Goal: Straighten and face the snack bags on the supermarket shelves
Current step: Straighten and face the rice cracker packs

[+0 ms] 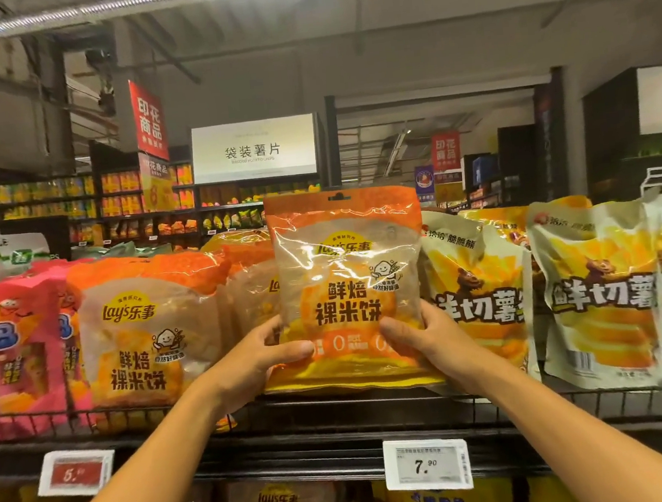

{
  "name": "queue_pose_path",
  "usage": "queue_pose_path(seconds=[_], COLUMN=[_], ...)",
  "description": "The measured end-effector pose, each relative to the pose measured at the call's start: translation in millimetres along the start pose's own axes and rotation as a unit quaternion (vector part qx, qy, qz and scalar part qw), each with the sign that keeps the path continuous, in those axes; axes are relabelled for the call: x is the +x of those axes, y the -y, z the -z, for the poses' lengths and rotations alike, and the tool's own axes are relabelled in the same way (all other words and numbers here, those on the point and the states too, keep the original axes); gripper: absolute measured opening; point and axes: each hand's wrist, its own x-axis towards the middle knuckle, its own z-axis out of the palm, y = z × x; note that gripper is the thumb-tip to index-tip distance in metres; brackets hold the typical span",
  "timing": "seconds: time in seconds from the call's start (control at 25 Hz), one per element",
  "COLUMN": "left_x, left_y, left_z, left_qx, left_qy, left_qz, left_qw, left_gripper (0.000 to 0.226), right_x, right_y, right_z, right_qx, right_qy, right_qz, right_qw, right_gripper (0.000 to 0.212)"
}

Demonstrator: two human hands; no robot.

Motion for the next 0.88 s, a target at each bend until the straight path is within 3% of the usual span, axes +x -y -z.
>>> queue_pose_path(seconds=[0.24,0.56,0.76,0.88], left_x=[-3.3,-5.7,-6.5,-8.3], left_y=[0.6,2.8,3.4,3.5], left_z=[2.0,1.0,0.5,-1.1], left_qx=[-0.010,0.031,0.034,0.061], left_qy=[-0.005,-0.051,-0.050,-0.059], left_qz=[0.012,-0.037,-0.070,-0.101], left_qw=[1.000,0.998,0.996,0.991], left_gripper=[0.072,0.073,0.058,0.067], right_x=[-4.0,-6.3,-5.7,-6.3], right_y=[2.2,0.8,-1.2,2.8], right_z=[-2.1,0.1,1.7,-2.0], right_qx=[0.010,0.014,0.015,0.002], right_qy=[0.009,0.005,0.021,0.052], right_qz=[0.026,0.044,0.073,0.097], right_qw=[1.000,0.999,0.997,0.994], right_gripper=[0.058,0.068,0.066,0.064])
